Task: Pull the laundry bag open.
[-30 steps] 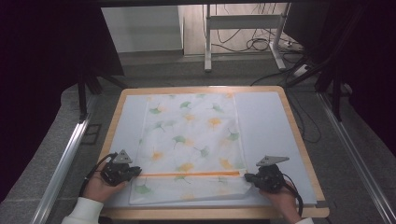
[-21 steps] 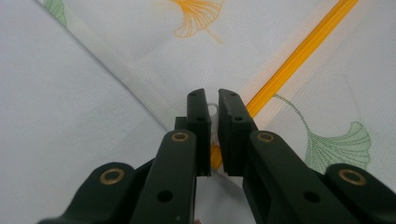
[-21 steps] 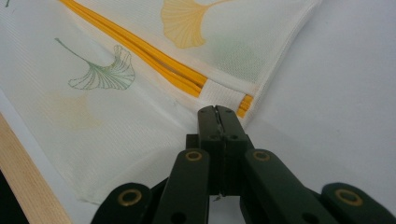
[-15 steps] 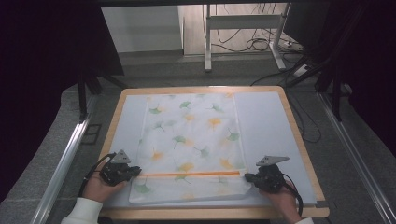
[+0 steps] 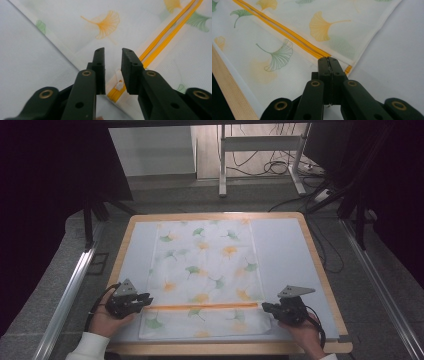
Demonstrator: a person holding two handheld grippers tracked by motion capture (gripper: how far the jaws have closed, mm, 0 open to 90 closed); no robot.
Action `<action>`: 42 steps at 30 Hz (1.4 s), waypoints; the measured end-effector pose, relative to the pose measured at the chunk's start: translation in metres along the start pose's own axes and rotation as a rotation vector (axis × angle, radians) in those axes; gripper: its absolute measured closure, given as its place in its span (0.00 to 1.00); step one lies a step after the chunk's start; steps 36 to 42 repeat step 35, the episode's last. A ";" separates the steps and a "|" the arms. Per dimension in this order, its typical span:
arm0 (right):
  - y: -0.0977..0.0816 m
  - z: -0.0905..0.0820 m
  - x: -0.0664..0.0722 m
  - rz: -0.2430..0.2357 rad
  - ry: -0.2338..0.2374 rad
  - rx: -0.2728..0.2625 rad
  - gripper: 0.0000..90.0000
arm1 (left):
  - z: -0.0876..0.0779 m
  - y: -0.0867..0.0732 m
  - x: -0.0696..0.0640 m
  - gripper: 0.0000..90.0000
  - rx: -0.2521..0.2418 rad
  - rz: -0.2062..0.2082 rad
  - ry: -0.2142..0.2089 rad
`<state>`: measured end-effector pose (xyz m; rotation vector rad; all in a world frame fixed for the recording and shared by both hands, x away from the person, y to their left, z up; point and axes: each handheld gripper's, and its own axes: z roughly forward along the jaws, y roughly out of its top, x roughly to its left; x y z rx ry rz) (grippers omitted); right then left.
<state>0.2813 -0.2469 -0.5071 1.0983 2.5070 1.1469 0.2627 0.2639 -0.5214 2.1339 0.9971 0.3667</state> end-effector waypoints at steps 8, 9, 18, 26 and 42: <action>0.002 -0.003 -0.008 0.006 -0.027 -0.032 0.95 | -0.006 0.000 0.005 0.67 -0.074 -0.081 0.076; 0.002 -0.004 -0.010 0.003 -0.034 -0.042 0.92 | -0.007 -0.001 0.006 0.66 -0.080 -0.096 0.101; -0.005 -0.016 -0.043 0.082 -0.167 -0.117 0.55 | -0.009 -0.011 0.026 0.54 -0.072 -0.210 0.152; -0.011 -0.023 -0.055 0.129 -0.212 -0.145 0.49 | -0.007 -0.012 0.029 0.50 -0.064 -0.223 0.157; -0.011 -0.021 -0.051 0.103 -0.223 -0.131 0.46 | -0.008 -0.011 0.027 0.47 -0.073 -0.201 0.178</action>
